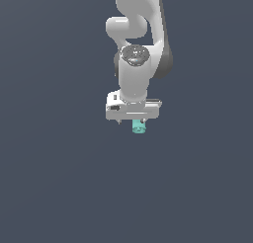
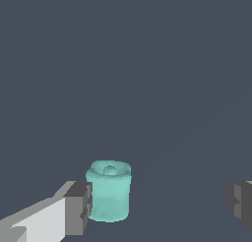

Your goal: Pick up the object and move it to a goal position.

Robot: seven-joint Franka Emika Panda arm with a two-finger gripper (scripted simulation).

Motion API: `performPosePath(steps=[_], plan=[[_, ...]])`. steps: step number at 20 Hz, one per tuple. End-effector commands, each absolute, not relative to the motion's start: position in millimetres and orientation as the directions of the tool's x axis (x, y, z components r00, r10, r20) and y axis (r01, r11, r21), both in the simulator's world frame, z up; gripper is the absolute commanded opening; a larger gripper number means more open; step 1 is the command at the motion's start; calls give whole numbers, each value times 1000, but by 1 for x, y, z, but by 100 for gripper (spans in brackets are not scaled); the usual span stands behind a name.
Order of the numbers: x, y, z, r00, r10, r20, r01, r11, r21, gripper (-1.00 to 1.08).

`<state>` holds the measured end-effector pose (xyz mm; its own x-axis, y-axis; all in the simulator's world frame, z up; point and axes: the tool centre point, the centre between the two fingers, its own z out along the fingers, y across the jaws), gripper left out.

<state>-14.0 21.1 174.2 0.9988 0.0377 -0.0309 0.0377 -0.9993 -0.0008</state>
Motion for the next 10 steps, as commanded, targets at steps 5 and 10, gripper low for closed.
performPosePath(steps=[5,10], plan=[[-15,19,172,999,41,-36,41,-999,4,100],[-17,13,167,998,49,-47,50,-999,17,100]])
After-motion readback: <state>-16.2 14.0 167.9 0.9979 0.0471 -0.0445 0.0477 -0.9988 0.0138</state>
